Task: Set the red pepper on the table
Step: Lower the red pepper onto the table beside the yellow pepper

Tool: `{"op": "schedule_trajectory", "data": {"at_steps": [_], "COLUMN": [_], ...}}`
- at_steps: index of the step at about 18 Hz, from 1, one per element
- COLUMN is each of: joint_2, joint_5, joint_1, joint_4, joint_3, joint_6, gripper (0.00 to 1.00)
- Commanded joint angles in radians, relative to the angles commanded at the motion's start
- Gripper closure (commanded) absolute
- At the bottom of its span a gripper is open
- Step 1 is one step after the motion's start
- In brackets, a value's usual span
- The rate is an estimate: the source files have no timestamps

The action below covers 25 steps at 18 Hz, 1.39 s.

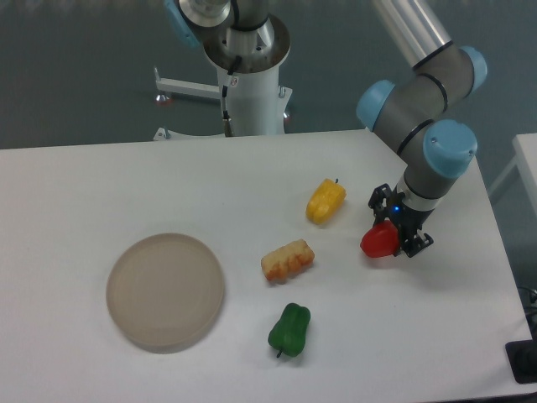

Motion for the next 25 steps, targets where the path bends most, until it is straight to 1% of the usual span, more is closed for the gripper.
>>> {"op": "schedule_trajectory", "data": {"at_steps": [8, 14, 25], "joint_2": [-0.008, -0.009, -0.014], "joint_5": [-0.003, -0.003, -0.003], "joint_1": [-0.008, -0.012, -0.014], "joint_4": [0.02, 0.02, 0.022], "joint_3": [-0.008, -0.014, -0.015], "joint_6": [-0.003, -0.005, -0.003], "gripper": [0.51, 0.51, 0.47]}}
